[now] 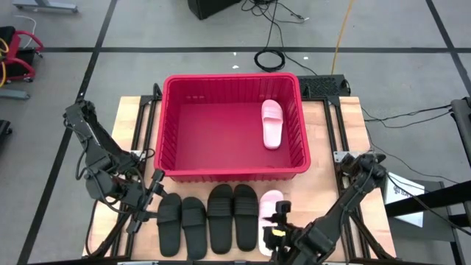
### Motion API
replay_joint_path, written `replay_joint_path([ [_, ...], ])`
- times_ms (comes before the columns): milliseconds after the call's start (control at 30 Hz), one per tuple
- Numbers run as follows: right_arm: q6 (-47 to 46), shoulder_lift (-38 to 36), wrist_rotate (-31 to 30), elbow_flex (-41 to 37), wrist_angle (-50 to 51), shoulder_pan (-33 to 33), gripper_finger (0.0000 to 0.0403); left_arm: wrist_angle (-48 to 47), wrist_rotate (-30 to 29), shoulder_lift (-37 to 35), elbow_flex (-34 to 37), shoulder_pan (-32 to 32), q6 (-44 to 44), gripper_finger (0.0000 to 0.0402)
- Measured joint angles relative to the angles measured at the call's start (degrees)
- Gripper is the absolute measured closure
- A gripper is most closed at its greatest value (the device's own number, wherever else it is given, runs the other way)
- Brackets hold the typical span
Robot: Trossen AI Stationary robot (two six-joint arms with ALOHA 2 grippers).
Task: Pick and place slides into bin
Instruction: Put the pink slipper into the red bin
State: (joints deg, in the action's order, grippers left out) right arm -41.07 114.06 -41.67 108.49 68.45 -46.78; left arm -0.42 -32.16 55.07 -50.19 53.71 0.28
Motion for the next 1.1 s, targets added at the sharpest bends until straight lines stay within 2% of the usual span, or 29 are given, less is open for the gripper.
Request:
replay_joint_path([
  [100, -5.71, 1.89, 1.22, 1.7, 4.66, 0.01, 0.0273, -0.7, 0.0, 0.0, 0.0, 0.0, -0.69, 0.0213],
  [300, -6.92, 3.2, 1.96, 1.82, 4.73, -1.31, 0.0273, -0.77, 0.01, 0.0, 0.0, 0.04, -0.77, 0.0213],
  [533, -13.38, 3.56, 6.69, 1.79, 7.32, -1.14, 0.0273, -0.62, 0.02, 0.0, 0.0, 0.04, -0.8, 0.0213],
  [700, -8.88, 2.87, 8.66, 1.79, 3.25, -1.76, 0.0273, -0.62, 0.02, 0.0, 0.0, 0.04, -1.35, 0.0213],
  [1100, -3.13, 2.84, 8.58, 1.23, -1.33, -2.05, 0.0273, -0.81, 0.04, 0.0, 0.0, 0.04, -2.09, 0.0213],
])
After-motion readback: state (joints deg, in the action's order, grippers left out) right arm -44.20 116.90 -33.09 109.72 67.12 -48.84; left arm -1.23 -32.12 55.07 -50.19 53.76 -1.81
